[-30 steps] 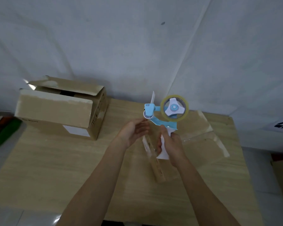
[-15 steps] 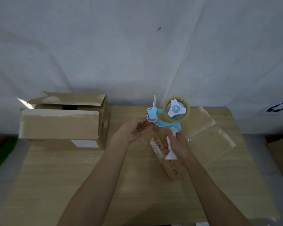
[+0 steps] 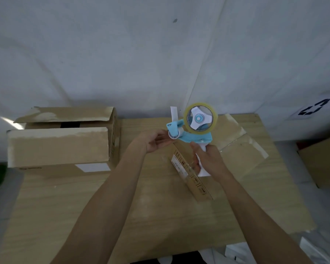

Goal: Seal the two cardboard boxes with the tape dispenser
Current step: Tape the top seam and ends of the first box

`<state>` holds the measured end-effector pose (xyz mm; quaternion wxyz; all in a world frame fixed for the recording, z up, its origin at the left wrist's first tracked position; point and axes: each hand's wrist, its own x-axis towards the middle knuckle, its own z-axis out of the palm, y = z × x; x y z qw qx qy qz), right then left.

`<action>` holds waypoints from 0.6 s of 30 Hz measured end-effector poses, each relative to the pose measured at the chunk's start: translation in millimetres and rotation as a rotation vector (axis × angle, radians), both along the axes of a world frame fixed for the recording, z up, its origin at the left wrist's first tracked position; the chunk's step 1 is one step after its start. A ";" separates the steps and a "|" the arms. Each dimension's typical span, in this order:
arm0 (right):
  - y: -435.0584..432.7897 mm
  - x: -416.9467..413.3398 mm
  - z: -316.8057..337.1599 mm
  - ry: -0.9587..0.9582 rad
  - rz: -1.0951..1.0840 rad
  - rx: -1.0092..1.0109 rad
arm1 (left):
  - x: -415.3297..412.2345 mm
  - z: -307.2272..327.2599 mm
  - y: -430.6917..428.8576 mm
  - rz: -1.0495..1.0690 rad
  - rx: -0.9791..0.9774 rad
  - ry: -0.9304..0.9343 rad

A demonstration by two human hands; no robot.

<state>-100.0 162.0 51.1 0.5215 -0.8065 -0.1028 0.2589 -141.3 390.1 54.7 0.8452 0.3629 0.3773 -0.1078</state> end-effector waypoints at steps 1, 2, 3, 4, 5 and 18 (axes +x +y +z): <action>-1.5 -0.7 0.6 -0.005 -0.009 -0.001 | 1.7 -2.6 -0.8 -0.016 0.009 0.000; -3.4 -1.5 0.4 -0.022 -0.016 -0.011 | 3.8 -5.4 -1.4 -0.042 0.033 -0.011; -5.7 -2.9 0.1 -0.048 -0.022 -0.031 | 5.2 -6.4 -2.3 -0.081 0.078 -0.025; -7.8 -4.6 -0.5 -0.072 -0.026 -0.050 | 6.8 -8.0 -3.0 -0.116 0.141 -0.043; -9.6 -6.7 -1.2 -0.086 -0.029 -0.061 | 8.2 -9.3 -3.5 -0.140 0.204 -0.063; -15.1 -17.2 -10.4 0.100 -0.150 0.045 | -5.5 -29.1 -15.0 -0.030 -0.133 -0.100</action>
